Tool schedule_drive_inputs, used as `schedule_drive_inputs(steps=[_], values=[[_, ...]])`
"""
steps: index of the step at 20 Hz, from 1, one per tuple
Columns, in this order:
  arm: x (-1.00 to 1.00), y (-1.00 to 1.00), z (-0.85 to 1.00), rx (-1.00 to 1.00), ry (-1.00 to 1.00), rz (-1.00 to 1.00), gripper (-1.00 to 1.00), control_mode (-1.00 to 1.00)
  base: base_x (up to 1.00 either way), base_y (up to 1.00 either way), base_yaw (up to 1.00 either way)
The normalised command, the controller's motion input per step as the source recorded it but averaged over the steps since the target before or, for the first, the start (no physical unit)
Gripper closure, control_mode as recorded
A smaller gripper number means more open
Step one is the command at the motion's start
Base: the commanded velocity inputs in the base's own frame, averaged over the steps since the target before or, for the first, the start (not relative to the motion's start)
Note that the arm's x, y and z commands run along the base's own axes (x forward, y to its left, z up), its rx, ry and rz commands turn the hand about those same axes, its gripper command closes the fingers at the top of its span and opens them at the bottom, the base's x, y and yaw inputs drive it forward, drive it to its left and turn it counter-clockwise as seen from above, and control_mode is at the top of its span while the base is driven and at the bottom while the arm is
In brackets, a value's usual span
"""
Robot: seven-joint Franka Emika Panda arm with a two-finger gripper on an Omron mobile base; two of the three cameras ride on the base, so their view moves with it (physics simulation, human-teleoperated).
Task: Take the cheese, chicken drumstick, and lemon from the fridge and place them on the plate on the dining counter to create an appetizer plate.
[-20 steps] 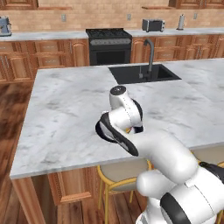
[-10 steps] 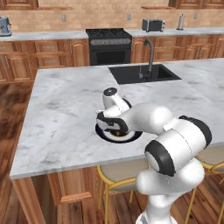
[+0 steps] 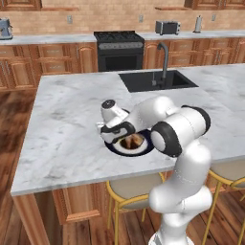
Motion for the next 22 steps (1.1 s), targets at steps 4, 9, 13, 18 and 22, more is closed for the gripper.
schedule_drive_inputs(steps=[4,9,13,18,22], values=[[0.41,0.06,-0.41,0.0,0.0,0.0,1.0,-1.0,0.0,0.0,0.0],[0.05,0.0,-0.21,-0.02,0.0,0.0,1.0,-1.0,0.0,0.0,0.0],[-0.2,-0.1,-0.04,-0.03,0.0,0.0,1.0,-1.0,0.0,0.0,0.0],[-0.44,-0.13,0.0,0.0,0.0,0.0,-1.0,-1.0,0.0,0.0,0.0],[-0.26,-0.21,0.14,0.0,0.0,-0.01,-1.0,-1.0,0.0,0.0,0.0]])
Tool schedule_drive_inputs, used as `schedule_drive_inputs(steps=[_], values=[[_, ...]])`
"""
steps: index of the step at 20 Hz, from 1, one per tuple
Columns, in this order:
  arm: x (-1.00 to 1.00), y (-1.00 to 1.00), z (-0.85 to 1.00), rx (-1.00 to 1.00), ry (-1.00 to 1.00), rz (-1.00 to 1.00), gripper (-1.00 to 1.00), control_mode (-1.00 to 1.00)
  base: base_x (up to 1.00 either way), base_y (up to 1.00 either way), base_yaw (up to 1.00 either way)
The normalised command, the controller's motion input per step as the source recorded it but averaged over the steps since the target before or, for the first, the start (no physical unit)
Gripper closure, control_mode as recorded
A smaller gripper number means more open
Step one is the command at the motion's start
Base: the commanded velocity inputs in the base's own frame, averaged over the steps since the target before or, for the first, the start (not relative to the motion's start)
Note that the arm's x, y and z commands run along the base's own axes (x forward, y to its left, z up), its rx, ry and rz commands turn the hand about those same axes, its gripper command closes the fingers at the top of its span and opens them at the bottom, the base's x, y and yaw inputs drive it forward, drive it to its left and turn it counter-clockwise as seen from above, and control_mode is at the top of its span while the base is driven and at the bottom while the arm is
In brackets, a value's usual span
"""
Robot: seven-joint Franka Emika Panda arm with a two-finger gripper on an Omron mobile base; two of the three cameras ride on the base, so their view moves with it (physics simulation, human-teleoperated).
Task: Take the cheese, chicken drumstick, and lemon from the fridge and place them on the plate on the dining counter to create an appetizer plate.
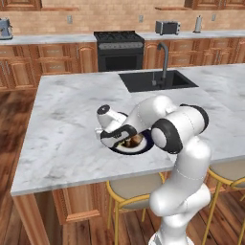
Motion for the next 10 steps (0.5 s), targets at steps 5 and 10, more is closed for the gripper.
schedule_drive_inputs(steps=[5,10], values=[[-0.29,-0.26,0.65,0.0,-0.07,0.0,-1.0,-1.0,0.0,0.0,0.0],[-0.67,-0.15,0.98,0.01,-0.13,0.0,-1.0,-1.0,0.0,0.0,0.0]])
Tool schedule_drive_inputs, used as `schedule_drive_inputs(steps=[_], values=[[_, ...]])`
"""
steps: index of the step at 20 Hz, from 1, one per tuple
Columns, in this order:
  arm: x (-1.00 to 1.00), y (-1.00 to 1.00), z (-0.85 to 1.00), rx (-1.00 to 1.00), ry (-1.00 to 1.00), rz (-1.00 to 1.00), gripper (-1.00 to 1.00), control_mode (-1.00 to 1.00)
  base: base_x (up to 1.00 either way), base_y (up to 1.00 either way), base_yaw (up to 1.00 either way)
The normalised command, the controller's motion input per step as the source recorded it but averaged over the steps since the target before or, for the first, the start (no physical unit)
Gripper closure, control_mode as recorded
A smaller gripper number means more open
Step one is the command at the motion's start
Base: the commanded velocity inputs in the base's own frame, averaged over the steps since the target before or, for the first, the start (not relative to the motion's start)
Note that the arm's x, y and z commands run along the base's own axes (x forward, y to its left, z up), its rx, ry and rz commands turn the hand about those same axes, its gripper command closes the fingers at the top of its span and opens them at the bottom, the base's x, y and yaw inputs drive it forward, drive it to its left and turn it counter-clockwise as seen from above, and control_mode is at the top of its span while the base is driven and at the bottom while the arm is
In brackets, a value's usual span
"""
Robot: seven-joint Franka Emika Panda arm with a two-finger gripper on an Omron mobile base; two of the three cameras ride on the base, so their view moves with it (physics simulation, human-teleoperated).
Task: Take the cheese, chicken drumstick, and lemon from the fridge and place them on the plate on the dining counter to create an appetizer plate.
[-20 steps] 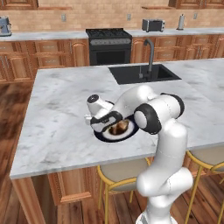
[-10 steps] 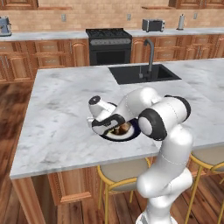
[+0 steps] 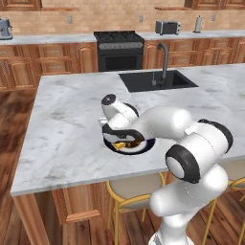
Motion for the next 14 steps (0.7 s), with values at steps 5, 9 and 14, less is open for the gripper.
schedule_drive_inputs(steps=[5,9,14], values=[[-1.0,-0.52,0.99,0.06,-0.03,0.0,-1.0,-1.0,0.0,0.0,0.0],[-1.0,-0.84,0.78,0.09,0.0,0.01,-1.0,-1.0,0.0,0.0,0.0],[-1.0,-0.83,0.59,0.04,0.01,0.05,-1.0,-1.0,0.0,0.0,0.0]])
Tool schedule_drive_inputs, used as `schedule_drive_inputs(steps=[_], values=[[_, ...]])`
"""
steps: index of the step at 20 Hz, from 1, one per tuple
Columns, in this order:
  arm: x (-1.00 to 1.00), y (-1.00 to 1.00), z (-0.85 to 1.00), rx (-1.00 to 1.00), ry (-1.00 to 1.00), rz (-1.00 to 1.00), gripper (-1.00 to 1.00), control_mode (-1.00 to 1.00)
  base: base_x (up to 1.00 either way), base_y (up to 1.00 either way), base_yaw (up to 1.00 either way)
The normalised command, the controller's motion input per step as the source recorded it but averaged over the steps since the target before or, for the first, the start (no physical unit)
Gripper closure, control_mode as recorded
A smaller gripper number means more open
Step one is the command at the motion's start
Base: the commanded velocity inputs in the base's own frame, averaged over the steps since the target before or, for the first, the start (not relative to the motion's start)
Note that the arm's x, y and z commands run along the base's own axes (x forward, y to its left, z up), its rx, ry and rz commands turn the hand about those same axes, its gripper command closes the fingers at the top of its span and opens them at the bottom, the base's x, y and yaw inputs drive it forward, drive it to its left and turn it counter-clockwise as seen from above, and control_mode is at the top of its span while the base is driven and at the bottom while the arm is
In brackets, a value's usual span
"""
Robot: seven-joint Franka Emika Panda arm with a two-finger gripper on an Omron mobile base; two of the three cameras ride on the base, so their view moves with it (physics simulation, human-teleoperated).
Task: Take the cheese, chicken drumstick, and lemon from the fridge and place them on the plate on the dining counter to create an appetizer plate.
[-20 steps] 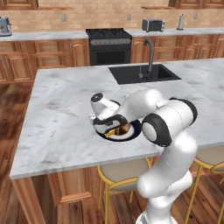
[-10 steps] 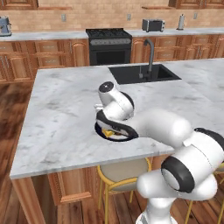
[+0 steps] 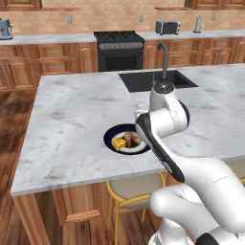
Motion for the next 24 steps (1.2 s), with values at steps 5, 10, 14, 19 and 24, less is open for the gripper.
schedule_drive_inputs(steps=[5,10,14,19,24], values=[[-0.87,-0.5,0.36,-0.01,0.1,0.05,-1.0,-1.0,0.0,0.0,0.0],[-0.39,-0.31,0.0,-0.03,0.07,0.01,-1.0,1.0,-0.1,-0.03,0.0],[0.0,0.0,0.0,0.0,0.0,0.0,-1.0,1.0,-0.91,-0.37,-0.05],[0.0,0.0,0.0,0.0,0.0,0.0,-1.0,1.0,-0.99,-0.98,-0.22],[0.0,0.0,0.0,0.0,0.0,0.0,-1.0,1.0,-0.65,-1.0,-0.23]])
